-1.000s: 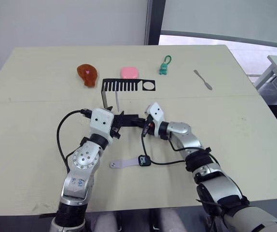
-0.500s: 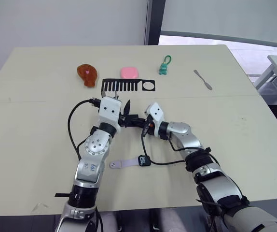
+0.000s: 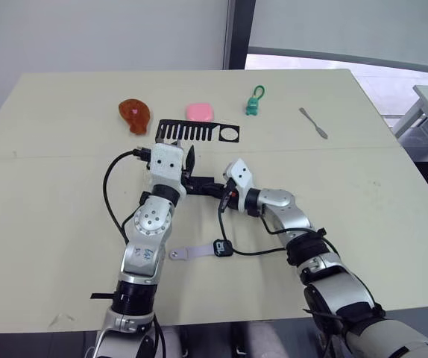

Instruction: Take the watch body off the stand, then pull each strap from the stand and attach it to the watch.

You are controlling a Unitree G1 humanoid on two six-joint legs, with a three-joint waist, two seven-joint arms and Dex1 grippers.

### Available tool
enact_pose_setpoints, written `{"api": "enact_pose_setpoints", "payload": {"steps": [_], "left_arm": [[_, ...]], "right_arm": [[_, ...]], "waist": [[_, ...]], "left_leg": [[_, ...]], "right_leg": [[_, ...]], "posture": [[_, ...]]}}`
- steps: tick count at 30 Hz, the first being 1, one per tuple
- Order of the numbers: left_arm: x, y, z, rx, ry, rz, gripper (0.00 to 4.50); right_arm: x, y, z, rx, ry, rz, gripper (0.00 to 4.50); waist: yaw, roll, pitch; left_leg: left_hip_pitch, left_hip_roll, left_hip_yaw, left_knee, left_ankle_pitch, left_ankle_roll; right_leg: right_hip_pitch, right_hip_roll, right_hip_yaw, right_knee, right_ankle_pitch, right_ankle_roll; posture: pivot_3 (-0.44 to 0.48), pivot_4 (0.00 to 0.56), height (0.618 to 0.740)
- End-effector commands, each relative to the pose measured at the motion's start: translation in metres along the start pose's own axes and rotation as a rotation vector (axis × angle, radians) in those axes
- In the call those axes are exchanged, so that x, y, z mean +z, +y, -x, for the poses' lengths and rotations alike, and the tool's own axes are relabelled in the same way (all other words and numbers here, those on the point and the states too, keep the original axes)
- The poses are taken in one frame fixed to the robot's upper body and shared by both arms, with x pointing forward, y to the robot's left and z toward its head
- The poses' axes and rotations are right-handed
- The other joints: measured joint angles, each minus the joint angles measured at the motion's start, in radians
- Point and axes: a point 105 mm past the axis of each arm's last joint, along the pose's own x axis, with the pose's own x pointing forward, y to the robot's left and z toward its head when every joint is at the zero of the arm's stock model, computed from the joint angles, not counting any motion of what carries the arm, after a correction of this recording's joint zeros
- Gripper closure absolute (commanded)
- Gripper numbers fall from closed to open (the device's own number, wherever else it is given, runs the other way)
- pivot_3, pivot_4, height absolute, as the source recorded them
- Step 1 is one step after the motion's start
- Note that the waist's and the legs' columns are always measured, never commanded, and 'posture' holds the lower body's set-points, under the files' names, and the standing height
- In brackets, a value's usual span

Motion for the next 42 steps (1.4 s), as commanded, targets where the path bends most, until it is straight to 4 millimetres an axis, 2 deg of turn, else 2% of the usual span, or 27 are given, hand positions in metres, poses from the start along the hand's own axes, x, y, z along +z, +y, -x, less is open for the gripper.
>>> {"api": "enact_pose_setpoints", "payload": {"steps": [1,11,20,30,38,42], "left_arm": [[0.010,0.001,-0.001,0.015,-0.042,0.007,4.47],[0.009,0.001,0.002,0.014,-0.043,0.014,4.47],[0.025,0.004,0.010,0.003,-0.121,0.007,4.47],[0.029,0.005,0.013,-0.007,-0.141,0.020,4.47],[0.023,0.004,0.014,-0.021,-0.098,0.030,4.47],[0.019,-0.003,0.012,-0.049,-0.067,0.052,4.47]], "right_arm": [[-0.027,0.011,0.002,0.039,0.091,-0.048,4.50],[-0.029,0.012,0.002,0.039,0.101,-0.054,4.50],[-0.032,0.014,0.002,0.028,0.106,-0.058,4.50],[-0.033,0.014,0.002,0.013,0.109,-0.064,4.50],[-0.033,0.015,0.001,0.010,0.107,-0.068,4.50],[-0.035,0.018,0.000,0.014,0.106,-0.074,4.50]], "waist": [[0.000,0.000,0.000],[0.000,0.000,0.000],[0.000,0.000,0.000],[0.000,0.000,0.000],[0.000,0.000,0.000],[0.000,0.000,0.000]], "left_leg": [[0.000,0.000,0.000,0.000,0.000,0.000],[0.000,0.000,0.000,0.000,0.000,0.000],[0.000,0.000,0.000,0.000,0.000,0.000],[0.000,0.000,0.000,-0.001,0.000,0.000],[0.000,0.000,0.000,-0.001,0.000,0.000],[0.000,0.000,0.000,-0.001,0.000,0.000]], "right_leg": [[0.000,0.000,0.000,0.000,0.000,0.000],[0.000,0.000,0.000,0.000,0.000,0.000],[0.000,0.000,0.000,0.000,0.000,0.000],[0.000,0.000,0.000,-0.001,0.000,0.000],[0.000,0.000,0.000,-0.001,0.000,0.000],[0.000,0.000,0.000,-0.001,0.000,0.000]], "posture": [[0.000,0.150,0.740],[0.000,0.150,0.740],[0.000,0.150,0.740],[0.000,0.150,0.740],[0.000,0.150,0.740],[0.000,0.150,0.740]]}}
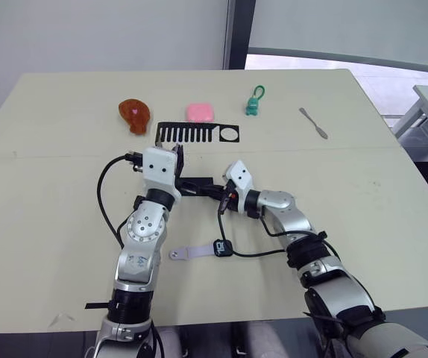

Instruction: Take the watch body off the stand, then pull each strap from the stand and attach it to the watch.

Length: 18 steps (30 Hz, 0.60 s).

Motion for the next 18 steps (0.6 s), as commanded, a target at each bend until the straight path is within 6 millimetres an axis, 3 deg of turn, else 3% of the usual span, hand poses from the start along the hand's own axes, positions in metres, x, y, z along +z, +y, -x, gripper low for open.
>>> {"api": "enact_pose_setpoints", "payload": {"steps": [1,7,18], "left_arm": [[0.017,-0.009,0.001,-0.029,-0.055,0.014,4.47],[0.014,-0.013,0.007,-0.042,-0.041,0.018,4.47],[0.022,-0.005,0.013,-0.006,-0.080,0.010,4.47]], "right_arm": [[-0.034,0.013,-0.001,0.016,0.106,-0.067,4.50],[-0.035,0.017,-0.001,0.021,0.109,-0.072,4.50],[-0.037,0.019,-0.001,0.021,0.113,-0.077,4.50]], "waist": [[0.000,0.000,0.000],[0.001,0.000,0.000],[0.002,0.000,0.000]], "left_leg": [[0.000,0.000,0.000,0.000,0.000,0.000],[0.000,0.000,0.000,0.000,0.000,0.000],[0.000,0.000,0.000,0.000,0.000,0.000]], "right_leg": [[0.000,0.000,0.000,0.000,0.000,0.000],[0.000,0.000,0.000,0.000,0.000,0.000],[0.000,0.000,0.000,0.000,0.000,0.000]], "posture": [[0.000,0.150,0.740],[0.000,0.150,0.740],[0.000,0.150,0.740]]}}
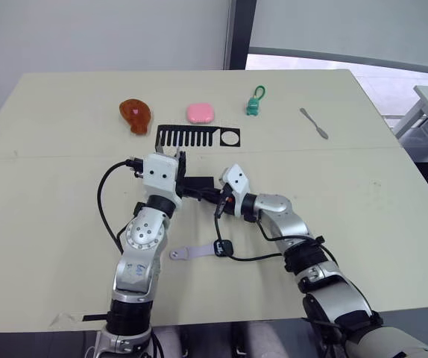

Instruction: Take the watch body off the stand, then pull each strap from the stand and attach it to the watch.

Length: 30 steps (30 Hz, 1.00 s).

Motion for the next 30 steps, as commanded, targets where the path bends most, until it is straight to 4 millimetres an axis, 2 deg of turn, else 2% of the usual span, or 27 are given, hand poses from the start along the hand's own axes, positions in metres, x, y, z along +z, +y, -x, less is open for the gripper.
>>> {"api": "enact_pose_setpoints", "payload": {"steps": [1,12,19,30], "left_arm": [[0.022,0.001,0.000,0.009,-0.093,-0.008,4.47],[0.027,-0.001,0.005,-0.018,-0.114,0.026,4.47],[0.020,0.003,0.011,-0.016,-0.060,0.036,4.47],[0.014,-0.002,0.012,-0.069,-0.018,0.032,4.47]], "right_arm": [[-0.036,0.009,0.002,0.001,0.120,-0.066,4.50],[-0.036,0.008,0.001,-0.006,0.122,-0.063,4.50],[-0.035,0.007,0.000,-0.011,0.119,-0.061,4.50],[-0.031,0.005,-0.002,-0.037,0.098,-0.074,4.50]], "waist": [[0.000,0.000,0.000],[-0.001,0.000,0.000],[-0.001,0.000,0.000],[-0.003,0.000,0.000]], "left_leg": [[0.000,0.000,0.000,0.000,0.000,0.000],[0.000,0.000,0.000,0.000,0.000,0.000],[0.000,0.000,0.000,0.000,0.000,0.000],[0.001,0.000,0.000,-0.001,0.000,0.000]], "right_leg": [[0.000,0.000,0.000,0.000,0.000,0.000],[0.000,0.000,0.000,0.000,0.000,0.000],[0.000,0.000,0.000,0.000,0.000,0.000],[0.000,0.000,0.000,0.000,0.000,0.000]], "posture": [[0.000,0.150,0.740],[0.000,0.150,0.740],[0.000,0.150,0.740],[0.000,0.150,0.740]]}}
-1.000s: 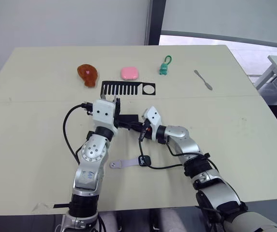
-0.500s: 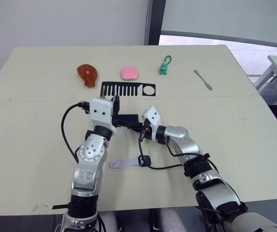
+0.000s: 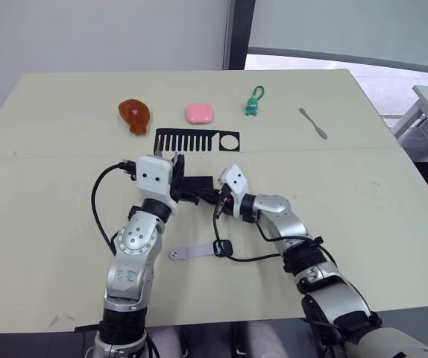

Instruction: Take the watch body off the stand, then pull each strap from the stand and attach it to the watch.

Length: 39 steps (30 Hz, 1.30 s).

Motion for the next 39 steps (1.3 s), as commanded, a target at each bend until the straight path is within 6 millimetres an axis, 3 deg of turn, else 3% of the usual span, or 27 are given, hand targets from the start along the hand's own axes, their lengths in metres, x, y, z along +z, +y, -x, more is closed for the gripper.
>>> {"api": "enact_pose_setpoints", "payload": {"steps": [1,16,25,32,39], "left_arm": [[0.010,-0.003,0.000,-0.020,-0.038,-0.006,4.47],[0.012,0.004,-0.006,-0.006,-0.024,-0.023,4.47],[0.017,0.004,0.008,-0.033,-0.012,-0.036,4.47],[0.026,0.001,0.006,-0.002,-0.063,-0.019,4.47],[0.008,0.005,0.015,-0.007,-0.013,-0.047,4.47]], "right_arm": [[-0.031,0.002,0.001,-0.032,0.096,-0.081,4.50],[-0.039,0.005,-0.003,-0.035,0.137,-0.115,4.50],[-0.043,0.006,-0.005,-0.042,0.158,-0.127,4.50],[-0.043,0.007,-0.006,-0.049,0.158,-0.130,4.50],[-0.042,0.008,-0.008,-0.050,0.152,-0.138,4.50]], "waist": [[0.000,0.000,0.000],[0.000,0.000,0.000],[0.000,0.000,0.000],[-0.001,0.000,0.000],[-0.003,0.001,-0.001]], "left_leg": [[0.000,0.000,0.000,0.000,0.000,0.000],[0.000,0.000,0.000,0.000,0.000,0.000],[0.000,0.000,0.000,-0.001,0.000,0.000],[0.000,0.000,0.000,-0.001,0.000,-0.001],[0.001,0.000,0.000,-0.002,0.000,-0.001]], "right_leg": [[0.000,0.000,0.000,0.000,0.000,0.000],[0.000,0.000,0.000,0.000,0.000,0.000],[0.000,0.000,0.000,0.000,0.000,0.000],[0.000,0.000,0.000,0.000,0.000,0.000],[0.000,0.000,0.000,0.000,0.000,0.000]], "posture": [[0.000,0.150,0.740],[0.000,0.150,0.740],[0.000,0.150,0.740],[0.000,0.150,0.740],[0.000,0.150,0.740]]}}
